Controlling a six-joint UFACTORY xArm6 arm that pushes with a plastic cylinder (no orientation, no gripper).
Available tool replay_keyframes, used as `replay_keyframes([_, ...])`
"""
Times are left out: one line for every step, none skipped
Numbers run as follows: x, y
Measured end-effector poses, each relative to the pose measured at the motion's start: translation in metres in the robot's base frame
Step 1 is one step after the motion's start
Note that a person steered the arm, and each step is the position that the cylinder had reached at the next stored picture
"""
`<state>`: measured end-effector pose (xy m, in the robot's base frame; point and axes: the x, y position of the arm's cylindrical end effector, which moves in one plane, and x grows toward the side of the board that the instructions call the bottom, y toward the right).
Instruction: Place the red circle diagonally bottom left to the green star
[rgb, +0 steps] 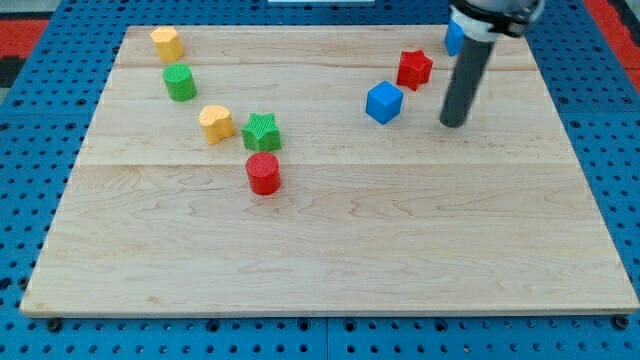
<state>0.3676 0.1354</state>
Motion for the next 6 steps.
replay_keyframes([-0.013, -0.046])
replay_keyframes([0.039, -0.047])
replay_keyframes([0.071, -0.166])
replay_keyframes([0.065, -0.245])
replay_keyframes([0.057, -0.224])
replay_keyframes([0.044, -0.240])
